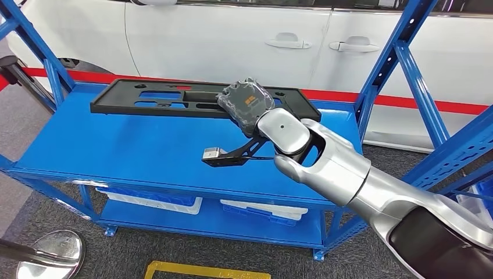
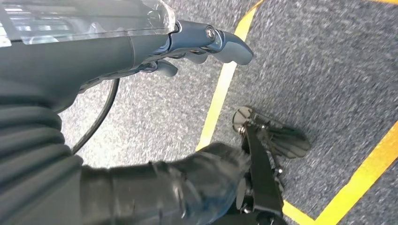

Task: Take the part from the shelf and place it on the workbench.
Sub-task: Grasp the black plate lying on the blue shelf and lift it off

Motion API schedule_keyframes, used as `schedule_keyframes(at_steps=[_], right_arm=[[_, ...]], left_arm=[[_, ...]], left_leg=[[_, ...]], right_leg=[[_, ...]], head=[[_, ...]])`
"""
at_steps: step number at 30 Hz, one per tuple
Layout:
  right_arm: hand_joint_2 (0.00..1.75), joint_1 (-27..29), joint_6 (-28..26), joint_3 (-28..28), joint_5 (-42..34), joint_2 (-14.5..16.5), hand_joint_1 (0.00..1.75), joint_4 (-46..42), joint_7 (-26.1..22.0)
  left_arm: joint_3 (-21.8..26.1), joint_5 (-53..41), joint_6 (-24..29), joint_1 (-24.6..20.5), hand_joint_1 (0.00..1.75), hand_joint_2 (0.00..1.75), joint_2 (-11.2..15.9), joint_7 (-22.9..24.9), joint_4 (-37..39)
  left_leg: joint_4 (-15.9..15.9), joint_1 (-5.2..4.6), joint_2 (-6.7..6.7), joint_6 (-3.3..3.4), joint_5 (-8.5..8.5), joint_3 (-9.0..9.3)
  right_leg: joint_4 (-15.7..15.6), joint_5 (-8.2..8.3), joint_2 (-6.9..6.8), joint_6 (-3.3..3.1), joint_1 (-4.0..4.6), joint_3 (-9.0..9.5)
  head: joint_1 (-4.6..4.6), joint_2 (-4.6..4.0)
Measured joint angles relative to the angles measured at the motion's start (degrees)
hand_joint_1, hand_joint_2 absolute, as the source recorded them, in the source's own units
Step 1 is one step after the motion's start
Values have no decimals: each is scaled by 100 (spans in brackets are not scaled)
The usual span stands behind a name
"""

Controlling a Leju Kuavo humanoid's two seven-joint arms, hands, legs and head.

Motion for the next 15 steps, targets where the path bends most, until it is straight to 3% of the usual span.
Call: schedule_keyframes(at_steps=[5, 10, 15], right_arm=[[175, -267, 273, -46, 104, -145, 175, -412, -10], [175, -959, 794, -49, -154, -312, 175, -800, 8], [175, -1386, 883, -138, -456, -430, 175, -1147, 91]], left_arm=[[11, -57, 4, -1, 0, 175, 30, -27, 0], [27, -91, 53, 1, 0, 175, 67, 18, 0], [58, -114, 63, -1, 0, 175, 70, 33, 0]], left_leg=[[0, 0, 0, 0, 0, -2], [0, 1, 0, 0, 0, -4], [0, 1, 0, 0, 0, -4]], right_leg=[[1, 0, 0, 0, 0, -3], [2, 0, 0, 0, 0, -6], [1, -1, 0, 0, 0, -5]], head=[[0, 1], [0, 0], [0, -1]])
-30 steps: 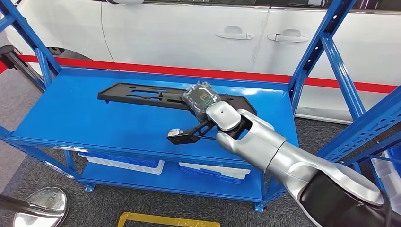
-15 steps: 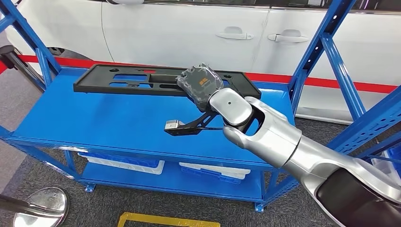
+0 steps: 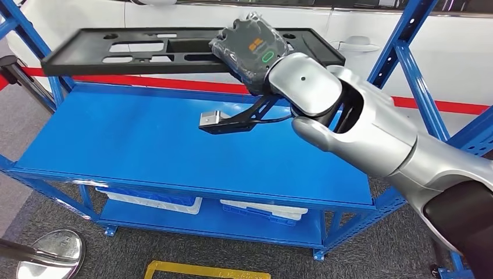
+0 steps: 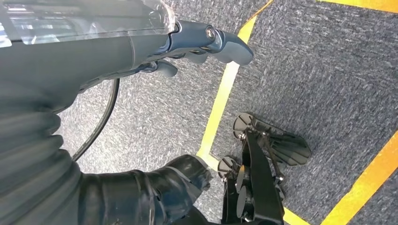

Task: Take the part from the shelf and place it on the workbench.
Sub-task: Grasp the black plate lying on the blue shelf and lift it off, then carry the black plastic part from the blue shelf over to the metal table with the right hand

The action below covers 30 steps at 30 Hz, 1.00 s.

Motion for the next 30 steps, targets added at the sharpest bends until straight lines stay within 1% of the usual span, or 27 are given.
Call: schedule_keyframes(at_steps=[6, 18, 24, 30], right_arm=[[175, -71, -6, -31, -66, -124, 175, -216, 31], [175, -70, -38, -31, -76, -190, 175, -296, 35], [175, -13, -171, -31, -184, -269, 175, -296, 44], [175, 140, -461, -32, -247, -379, 175, -363, -20]], left_arm=[[8, -39, 0, -7, 0, 175, 2, 0, 0], [8, -78, -22, -14, 0, 175, 4, -1, 0], [8, -120, -74, -21, 0, 175, 16, 9, 0], [8, -109, -114, -23, 0, 175, 19, 19, 0]], left_leg=[[0, 0, 0, 0, 0, 1], [0, 0, 0, 0, 0, 1], [0, 0, 0, 0, 0, 1], [1, -1, 0, 0, 0, 1]], right_leg=[[0, 0, 1, 0, 0, 1], [0, 0, 1, 0, 0, 1], [0, 0, 1, 0, 0, 1], [-2, 1, 1, 0, -1, 1]], head=[[0, 1], [0, 1], [0, 1], [0, 1]])
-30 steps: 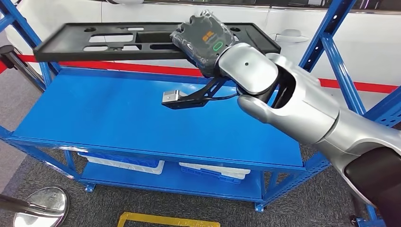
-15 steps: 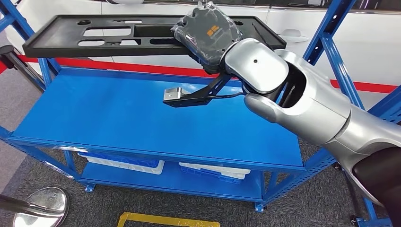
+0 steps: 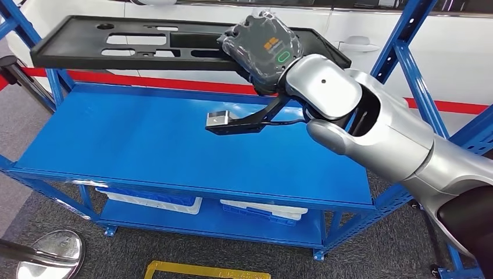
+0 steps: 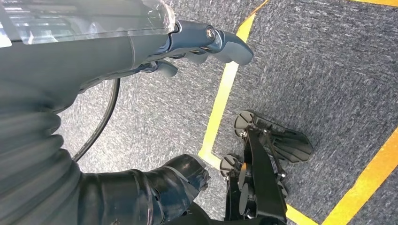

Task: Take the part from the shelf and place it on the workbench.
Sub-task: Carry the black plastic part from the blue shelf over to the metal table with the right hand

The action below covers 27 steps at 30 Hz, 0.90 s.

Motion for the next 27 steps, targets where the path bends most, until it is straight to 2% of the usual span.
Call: schedule_keyframes(at_steps=[10, 14, 17, 18, 19, 22, 23, 24, 25, 27], right_arm=[[175, 97, -71, -3, 75, -59, 175, -28, -13], [175, 137, -102, -3, 126, -68, 175, -27, -11], [175, 150, -103, -3, 135, -77, 175, -27, -10], [175, 154, -105, -3, 137, -86, 175, -27, -9], [175, 159, -109, -3, 139, -97, 175, -27, -8], [175, 205, -121, -3, 140, -117, 175, -24, -9], [175, 233, -122, -3, 140, -118, 175, -21, -11], [175, 257, -122, -3, 142, -118, 175, -17, -13], [175, 274, -122, -3, 144, -118, 175, -14, -13], [175, 283, -124, -3, 152, -118, 175, -9, -13]], left_arm=[[0, -86, -26, -1, 0, 175, 0, -73, 0], [0, -115, -22, -1, 0, 175, 0, -73, 0], [-1, -134, -20, -2, 0, 175, -4, -73, 0], [-1, -140, -20, -4, 0, 175, -8, -74, 0], [-2, -146, -20, -6, 0, 175, -13, -74, 0], [-2, -163, -20, -9, 0, 175, -25, -73, 0], [-2, -168, -20, -9, 0, 175, -26, -73, 0], [-2, -173, -20, -9, 0, 175, -27, -73, 0], [-2, -177, -19, -9, 0, 175, -29, -73, 0], [-2, -181, -18, -7, 0, 175, -34, -73, -1]], left_leg=[[13, -25, -1, 22, -11, -5], [32, -50, -1, 71, -24, -14], [-26, -46, 11, 146, 38, 8], [-78, -31, 23, 180, 81, 25], [-131, -14, 36, 208, 116, 37], [-154, -1, 57, 239, 153, 10], [-137, 3, 60, 236, 155, -9], [-115, 10, 61, 230, 158, -32], [-87, 21, 59, 220, 160, -57], [-25, 40, 53, 174, 161, -112]], right_leg=[[-4, 1, 0, 23, -37, 1], [-9, 2, 0, 66, -61, 2], [-27, 13, 1, 134, -74, 18], [23, -52, -5, 154, -73, 3], [172, -190, -11, 167, -72, -52], [1138, -772, -25, 200, -97, -423], [1386, -845, -27, 215, -112, -506], [1452, -812, -30, 230, -129, -507], [1293, -676, -33, 243, -148, -400], [568, -366, -37, 261, -174, 7]], head=[[0, 1], [0, 1], [-1, 1], [-1, 1], [0, 1], [1, 1], [1, 1], [1, 0], [1, 0], [1, 1]])
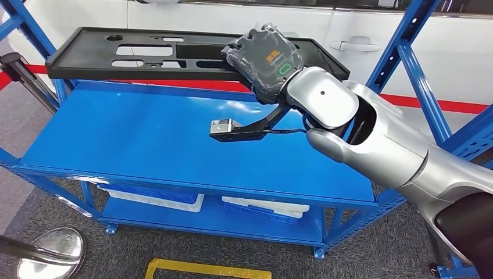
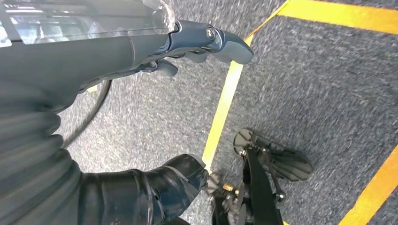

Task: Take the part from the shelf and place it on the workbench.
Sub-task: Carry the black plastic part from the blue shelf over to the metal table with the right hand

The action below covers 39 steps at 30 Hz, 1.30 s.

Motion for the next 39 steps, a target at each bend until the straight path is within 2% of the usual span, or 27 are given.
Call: schedule_keyframes(at_steps=[2, 5, 6, 8, 10, 11, 12, 13, 14, 16, 17, 18, 20, 21, 22, 23, 25, 26, 27, 28, 30, 32, 33, 34, 36, 37, 39], right_arm=[[175, -1, -3, 0, 12, 3, 175, 0, -2], [175, -1, -6, 0, 30, 8, 175, 9, -2], [175, -1, -5, 0, 33, 16, 175, 15, -4], [175, -5, -4, 0, 33, 41, 175, 27, -13], [175, 0, -2, 0, 33, 61, 175, 39, -22], [175, 6, -2, 0, 33, 63, 175, 45, -28], [175, 10, -1, 0, 33, 65, 175, 50, -34], [175, 12, -1, 0, 33, 65, 175, 54, -39], [175, 11, -1, 0, 33, 66, 175, 56, -42], [175, 9, -1, -1, 30, 65, 175, 57, -46], [175, 10, -1, -2, 23, 65, 175, 59, -49], [175, 10, 0, -3, 13, 66, 175, 61, -51], [175, 13, 7, -4, -27, 68, 175, 68, -60], [175, 13, 20, -5, -62, 67, 175, 74, -72], [175, 11, 46, -7, -109, 64, 175, 81, -87], [175, 11, 75, -10, -156, 62, 175, 89, -103], [175, 20, 117, -16, -250, 60, 175, 102, -129], [175, 30, 125, -19, -290, 60, 175, 108, -140], [175, 40, 131, -20, -332, 60, 175, 112, -153], [175, 47, 137, -22, -369, 60, 175, 115, -164], [175, 48, 146, -30, -422, 62, 175, 114, -172], [175, 40, 147, -59, -447, 68, 175, 109, -174], [175, 35, 147, -79, -451, 71, 175, 108, -175], [175, 30, 147, -98, -452, 74, 175, 107, -176], [175, 21, 149, -121, -452, 78, 175, 107, -178], [175, 15, 150, -127, -452, 84, 175, 107, -178], [175, 3, 151, -134, -452, 106, 175, 108, -177]], left_arm=[[0, -5, -1, 1, 0, 175, -4, 0, -1], [0, -16, -4, 2, 0, 175, -9, 0, -2], [-1, -21, -5, 3, 0, 175, -14, 1, -2], [-1, -27, -4, 1, 0, 175, -26, 2, -2], [0, -28, 2, -5, 0, 175, -32, 2, -2], [0, -28, 5, -8, 0, 175, -32, 2, -2], [0, -28, 9, -10, 0, 175, -32, 2, -2], [0, -30, 11, -9, 0, 175, -32, 2, -2], [0, -35, 11, -9, 0, 175, -33, 3, -2], [0, -51, 13, -13, 0, 175, -34, 3, -7], [-1, -58, 13, -16, 0, 175, -34, 3, -11], [-1, -61, 14, -20, 0, 175, -33, 2, -15], [-2, -64, 14, -19, 0, 175, -37, 2, -18], [-1, -65, 14, -21, 0, 175, -39, 2, -19], [-1, -66, 14, -22, 0, 175, -43, 2, -20], [0, -66, 14, -22, 0, 175, -45, 2, -21], [0, -66, 14, -20, 0, 175, -45, 2, -22], [0, -66, 14, -16, 0, 175, -45, 2, -22], [0, -66, 15, -12, 0, 175, -45, 3, -23], [0, -66, 15, -11, 0, 175, -45, 3, -23], [0, -66, 15, -12, 0, 175, -48, 4, -23], [0, -66, 13, -14, 0, 175, -66, 5, -23], [0, -65, 13, -15, 0, 175, -74, 6, -23], [0, -64, 13, -15, 0, 175, -81, 7, -23], [0, -63, 13, -13, 0, 175, -78, 8, -23], [0, -63, 13, -12, 0, 175, -75, 8, -23], [0, -62, 9, -7, 0, 175, -68, 10, -23]], left_leg=[[33, 2, -12, -88, 25, -39], [15, 12, -28, -233, 95, -73], [56, 18, -26, -265, 40, -106], [457, 27, -15, -292, -329, -267], [1217, 19, -6, -302, -824, -507], [1521, 16, -6, -302, -956, -571], [1649, 12, -6, -292, -975, -543], [1556, 6, -6, -272, -892, -403], [1260, -3, -6, -240, -759, -159], [448, -35, -5, -165, -618, 413], [163, -58, -6, -136, -593, 593], [-1, -80, -7, -117, -594, 677], [-85, -92, -7, -74, -498, 645], [-127, -84, 8, -41, -436, 621], [-164, -73, 26, 7, -356, 579], [-194, -60, 46, 46, -277, 522], [-195, -68, 68, 89, -153, 364], [-189, -70, 71, 88, -107, 281], [-181, -71, 72, 82, -62, 203], [-172, -72, 72, 72, -24, 134], [-152, -70, 67, 44, 52, 38], [-139, -67, 62, -9, 119, -10], [-140, -58, 63, -43, 151, -19], [-151, -51, 64, -84, 185, -22], [-155, -42, 61, -154, 212, -37], [-76, -41, 56, -177, 138, -78], [435, -32, 47, -211, -233, -289]], right_leg=[[-464, 139, 17, -30, 27, 232], [-523, 213, 26, -144, 64, 182], [-549, 259, 17, -201, 59, 158], [-597, 364, -4, -309, 47, 82], [-594, 453, -11, -352, 80, -32], [-587, 497, -13, -357, 100, -95], [-580, 541, -17, -358, 119, -159], [-570, 582, -19, -356, 135, -219], [-561, 620, -21, -351, 147, -272], [-548, 693, -25, -323, 167, -343], [-553, 734, -33, -298, 171, -360], [-564, 778, -41, -265, 168, -371], [-609, 870, -50, -191, 159, -385], [-602, 846, -42, -157, 153, -410], [-508, 708, -33, -129, 151, -456], [-302, 476, -24, -105, 147, -530], [398, -87, -19, -66, 125, -711], [719, -231, -20, -47, 115, -765], [906, -246, -21, -33, 105, -749], [901, -148, -22, -28, 97, -642], [318, 128, -21, -70, 104, -145], [-469, 149, -26, -156, 149, 394], [-707, 109, -29, -192, 179, 535], [-808, 82, -34, -217, 201, 577], [-882, 167, -51, -273, 196, 565], [-923, 220, -64, -312, 177, 559], [-970, 309, -87, -366, 146, 518]], head=[[-1, 0], [-3, -1], [-4, -1], [-7, -1], [-9, -1], [-9, -1], [-9, -1], [-9, -1], [-9, -1], [-7, -1], [-6, -1], [-6, -1], [-4, -1], [-3, -1], [-1, -1], [1, -1], [-1, -1], [-1, 0], [-1, 0], [-1, 0], [-2, 0], [-2, 1], [-2, 1], [-1, 0], [-1, -1], [-4, -1], [-8, -2]])
